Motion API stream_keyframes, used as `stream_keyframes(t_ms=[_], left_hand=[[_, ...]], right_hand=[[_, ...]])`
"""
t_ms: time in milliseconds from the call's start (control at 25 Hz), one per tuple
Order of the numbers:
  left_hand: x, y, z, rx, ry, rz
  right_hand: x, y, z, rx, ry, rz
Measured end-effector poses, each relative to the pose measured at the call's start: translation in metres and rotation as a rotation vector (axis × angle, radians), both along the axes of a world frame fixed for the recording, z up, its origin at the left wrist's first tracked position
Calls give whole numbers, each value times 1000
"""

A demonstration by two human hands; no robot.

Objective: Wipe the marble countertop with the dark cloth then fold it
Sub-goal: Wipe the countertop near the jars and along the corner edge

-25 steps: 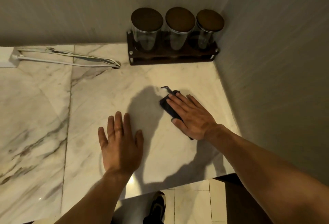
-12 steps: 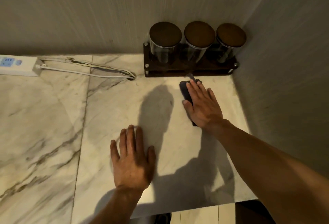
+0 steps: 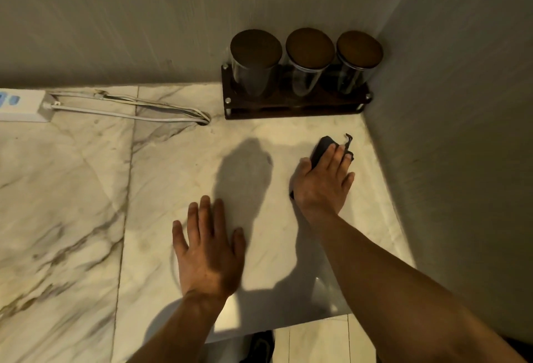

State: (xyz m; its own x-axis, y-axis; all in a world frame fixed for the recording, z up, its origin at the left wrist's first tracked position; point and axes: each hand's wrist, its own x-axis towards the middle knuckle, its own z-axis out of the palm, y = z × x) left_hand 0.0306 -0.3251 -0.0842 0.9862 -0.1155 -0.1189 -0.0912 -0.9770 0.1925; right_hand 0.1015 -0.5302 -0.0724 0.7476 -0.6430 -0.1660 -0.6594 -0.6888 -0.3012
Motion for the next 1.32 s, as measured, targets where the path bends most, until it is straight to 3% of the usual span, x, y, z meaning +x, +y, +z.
stream_keyframes(t_ms=[480,840,1000,1320], left_hand=[[-4,2,2,-77,-15,-50],[1,-12,13,-112,-20,17],[-12,-18,6,-93,-18,-77],[-14,-23,4,-30,28,-61]], right_hand=[[-139,28,2,-8,-10,-11],[-189,-39,9,-110,102,650],[-181,-76,13,-191,167,947],[-112,-106,11,-207,185,1000]])
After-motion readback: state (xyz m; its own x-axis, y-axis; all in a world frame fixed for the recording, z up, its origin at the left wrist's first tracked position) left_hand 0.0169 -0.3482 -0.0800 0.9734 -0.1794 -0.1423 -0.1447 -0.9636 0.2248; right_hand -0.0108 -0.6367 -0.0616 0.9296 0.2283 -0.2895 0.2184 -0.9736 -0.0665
